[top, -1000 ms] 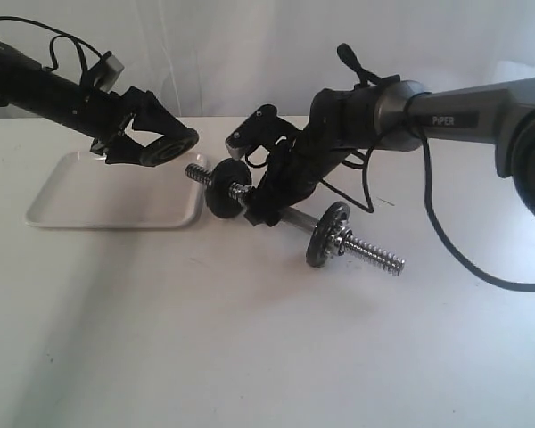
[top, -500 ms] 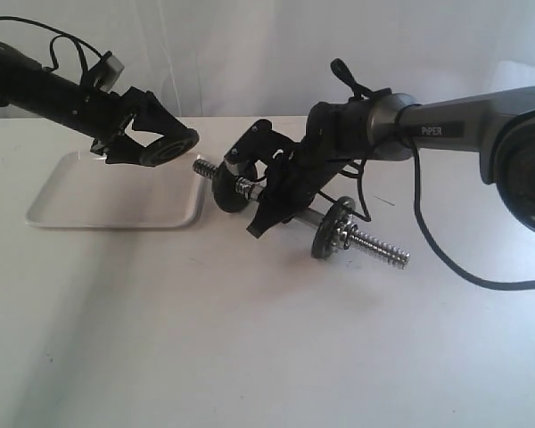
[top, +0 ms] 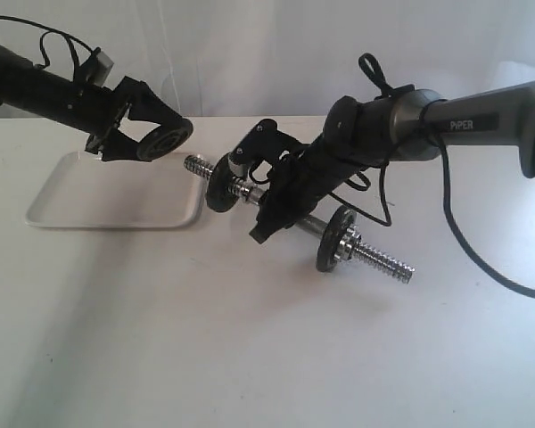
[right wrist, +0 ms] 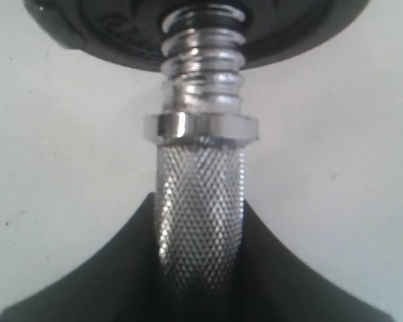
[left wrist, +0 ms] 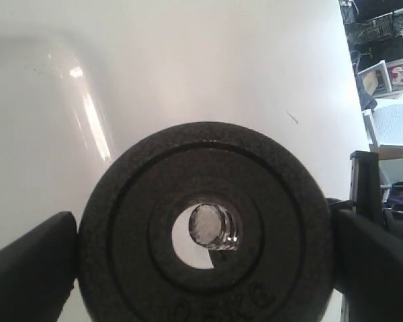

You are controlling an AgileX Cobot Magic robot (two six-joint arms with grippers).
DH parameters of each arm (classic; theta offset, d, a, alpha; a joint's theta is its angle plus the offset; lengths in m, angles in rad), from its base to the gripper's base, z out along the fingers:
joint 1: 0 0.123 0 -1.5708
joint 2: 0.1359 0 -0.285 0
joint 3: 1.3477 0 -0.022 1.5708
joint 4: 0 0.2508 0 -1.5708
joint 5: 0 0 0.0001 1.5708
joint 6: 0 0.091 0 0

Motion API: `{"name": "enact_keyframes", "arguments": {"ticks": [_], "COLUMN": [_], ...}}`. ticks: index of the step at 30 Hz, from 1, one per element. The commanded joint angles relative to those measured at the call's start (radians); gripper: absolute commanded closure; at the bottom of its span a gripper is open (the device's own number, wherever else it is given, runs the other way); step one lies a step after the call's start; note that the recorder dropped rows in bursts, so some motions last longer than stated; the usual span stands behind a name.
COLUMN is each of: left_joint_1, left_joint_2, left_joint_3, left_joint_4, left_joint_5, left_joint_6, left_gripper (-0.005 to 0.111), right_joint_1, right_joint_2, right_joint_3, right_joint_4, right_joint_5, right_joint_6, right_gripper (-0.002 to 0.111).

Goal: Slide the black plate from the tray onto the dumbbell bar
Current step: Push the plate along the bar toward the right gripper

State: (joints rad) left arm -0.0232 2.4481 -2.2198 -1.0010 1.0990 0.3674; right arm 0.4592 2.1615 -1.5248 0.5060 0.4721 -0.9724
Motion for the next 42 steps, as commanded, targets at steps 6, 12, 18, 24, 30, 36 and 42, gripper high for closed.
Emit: {"name": "enact_keyframes", "arguments": {"ticks": [6, 12, 18, 24, 30, 36, 42], "left_joint_1": [-0.034, -0.059, -0.063, -0.063, -0.069, -0.087, -0.123], "left_joint_2": [-0.015, -0.015, -0.015, -0.015, -0.015, -0.015, -0.015], "left_joint_3": [-0.004, -0.004, -0.004, -0.004, -0.004, -0.004, -0.004], "left_joint_4": [-0.090, -0.090, -0.090, -0.116, -0.120, -0.120, -0.193], "left_joint_5": [0.002, -0.012, 0.031, 0.075, 0.118, 0.122, 0.122], "left_joint_6": [-0.033, -0.040, -0.042, -0.044, -0.042, -0.018, 0.054], "left_gripper": [0.107, 0.107, 0.107, 0.107, 0.107, 0.107, 0.107], "right_joint_1": [-0.012, -0.012, -0.012, -0.012, -0.012, -0.012, -0.012], "right_joint_2": [-0.086, -0.086, -0.086, -0.086, -0.086, -0.086, -0.086], "right_joint_3": [-0.026, -0.026, -0.026, -0.026, -0.026, -0.026, -0.026], "right_joint_4": [0.141, 0.153, 0.156, 0.171, 0.187, 0.205, 0.263], "right_joint_5": [-0.136, -0.143, -0.164, -0.180, -0.190, -0.205, -0.203], "right_joint_6": [-0.047, -0.049, -0.049, -0.049, -0.049, -0.049, -0.090], "right_gripper": [0.108, 0.108, 0.108, 0.108, 0.108, 0.108, 0.108]}}
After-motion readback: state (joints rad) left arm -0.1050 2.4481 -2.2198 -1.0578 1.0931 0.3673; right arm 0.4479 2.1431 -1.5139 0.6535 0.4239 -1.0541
